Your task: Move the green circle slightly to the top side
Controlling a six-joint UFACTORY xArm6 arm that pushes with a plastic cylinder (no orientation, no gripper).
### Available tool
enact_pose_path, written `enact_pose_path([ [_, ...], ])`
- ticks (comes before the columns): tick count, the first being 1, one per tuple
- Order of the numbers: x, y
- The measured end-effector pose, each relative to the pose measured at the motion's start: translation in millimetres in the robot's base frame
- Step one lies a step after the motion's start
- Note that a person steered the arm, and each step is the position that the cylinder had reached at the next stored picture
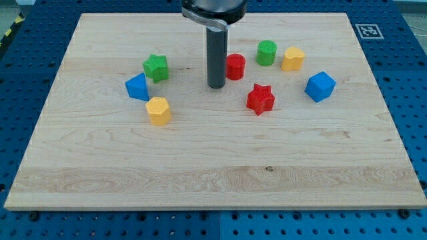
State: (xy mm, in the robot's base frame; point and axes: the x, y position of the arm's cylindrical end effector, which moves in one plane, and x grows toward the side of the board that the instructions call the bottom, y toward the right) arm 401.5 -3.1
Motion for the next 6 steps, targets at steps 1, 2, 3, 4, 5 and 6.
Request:
enact_pose_path([
  [1,-2,1],
  [2,-5,8],
  [3,-7,30],
  [4,-16,57],
  [5,-26,84],
  [6,-36,103],
])
